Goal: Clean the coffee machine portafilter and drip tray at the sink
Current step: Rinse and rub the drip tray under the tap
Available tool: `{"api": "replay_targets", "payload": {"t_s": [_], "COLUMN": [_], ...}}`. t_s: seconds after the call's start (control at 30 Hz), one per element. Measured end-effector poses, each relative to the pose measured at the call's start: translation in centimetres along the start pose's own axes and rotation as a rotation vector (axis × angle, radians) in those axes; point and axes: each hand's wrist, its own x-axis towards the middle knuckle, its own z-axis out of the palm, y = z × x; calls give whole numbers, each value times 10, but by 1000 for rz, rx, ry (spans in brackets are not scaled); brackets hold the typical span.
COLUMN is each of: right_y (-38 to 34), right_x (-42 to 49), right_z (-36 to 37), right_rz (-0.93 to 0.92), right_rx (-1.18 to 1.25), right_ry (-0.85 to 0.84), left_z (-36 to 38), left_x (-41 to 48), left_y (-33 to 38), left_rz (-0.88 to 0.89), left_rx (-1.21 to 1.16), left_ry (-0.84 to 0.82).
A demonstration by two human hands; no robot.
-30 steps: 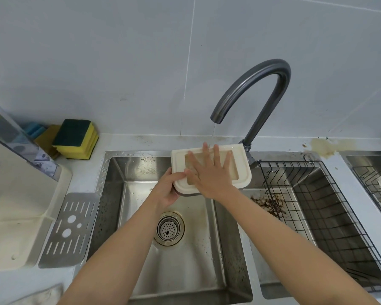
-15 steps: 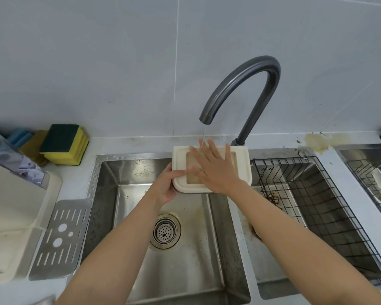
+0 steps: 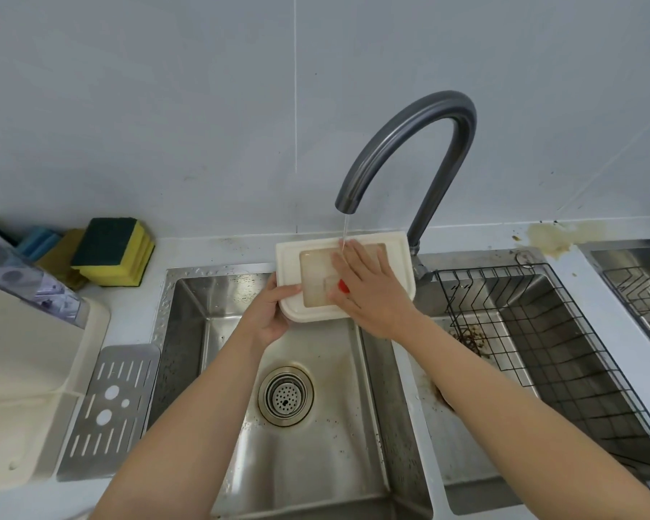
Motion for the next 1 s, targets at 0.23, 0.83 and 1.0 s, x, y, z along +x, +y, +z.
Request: {"api": "replay_targets", "payload": {"t_s": [0.23,0.83,1.0], "right_y": [-20,-29,-18], "right_x": [1,11,15], "right_z": [9,26,21], "right_rz": [-35,-262,-245], "right_rx": [-22,-77,-81], "right_ry": [-31,-170,-175], "left_z": [0,-13,-14], "left_x": [-3,-12,-10], "left_y": [-1,-12,-9], "left_rz": [11,-49,-40], "left_rx": [-3,-35,-12], "left_ry": [-10,33,55]}}
